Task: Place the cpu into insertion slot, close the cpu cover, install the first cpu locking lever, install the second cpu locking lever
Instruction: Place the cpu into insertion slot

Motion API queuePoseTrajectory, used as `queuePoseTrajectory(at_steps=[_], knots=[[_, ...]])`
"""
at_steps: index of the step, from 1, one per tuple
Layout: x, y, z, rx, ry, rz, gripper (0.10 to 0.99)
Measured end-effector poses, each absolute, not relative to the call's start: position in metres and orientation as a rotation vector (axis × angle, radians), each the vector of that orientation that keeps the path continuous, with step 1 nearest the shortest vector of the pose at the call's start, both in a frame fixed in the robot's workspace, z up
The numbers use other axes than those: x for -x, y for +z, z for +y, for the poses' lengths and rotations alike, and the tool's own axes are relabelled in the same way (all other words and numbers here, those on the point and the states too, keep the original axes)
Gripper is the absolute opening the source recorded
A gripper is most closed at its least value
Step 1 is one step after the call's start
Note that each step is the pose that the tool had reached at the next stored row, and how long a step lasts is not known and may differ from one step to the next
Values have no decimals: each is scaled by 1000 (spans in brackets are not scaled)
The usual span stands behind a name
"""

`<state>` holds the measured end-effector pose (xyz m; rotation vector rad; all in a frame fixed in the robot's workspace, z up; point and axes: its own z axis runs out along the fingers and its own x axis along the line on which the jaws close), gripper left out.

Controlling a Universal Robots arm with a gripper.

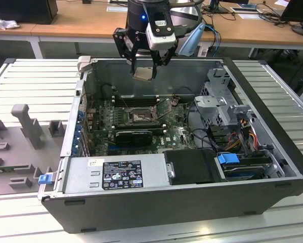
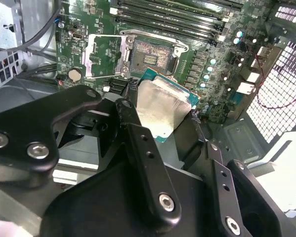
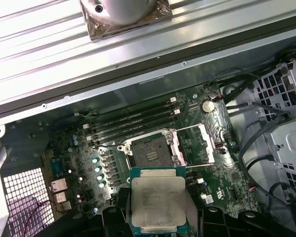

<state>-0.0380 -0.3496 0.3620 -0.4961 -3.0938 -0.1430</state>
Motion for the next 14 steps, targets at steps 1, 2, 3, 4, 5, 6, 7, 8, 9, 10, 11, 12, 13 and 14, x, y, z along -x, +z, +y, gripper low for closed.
queuePoseTrajectory(at_steps=[1, 2, 3, 4, 5, 6, 7, 8, 9, 10, 11, 12, 13, 14], knots=[[38, 362, -350, 508, -143, -3092, 533], [38, 362, -350, 515, -143, -3091, 533], [38, 362, -350, 528, -143, -3089, 533], [38, 362, -350, 536, -143, -3088, 533], [38, 362, -350, 544, -143, -3087, 533], [38, 362, -350, 553, -143, -3086, 533], [38, 362, -350, 561, -143, -3085, 533], [38, 362, -350, 571, -143, -3083, 533], [38, 361, -350, 579, -143, -3082, 533], [38, 361, -350, 592, -144, -3080, 533], [38, 361, -350, 606, -144, -3077, 533], [38, 361, -350, 625, -144, -3074, 533], [38, 361, -350, 632, -144, -3073, 533], [38, 361, -350, 646, -144, -3071, 533]])
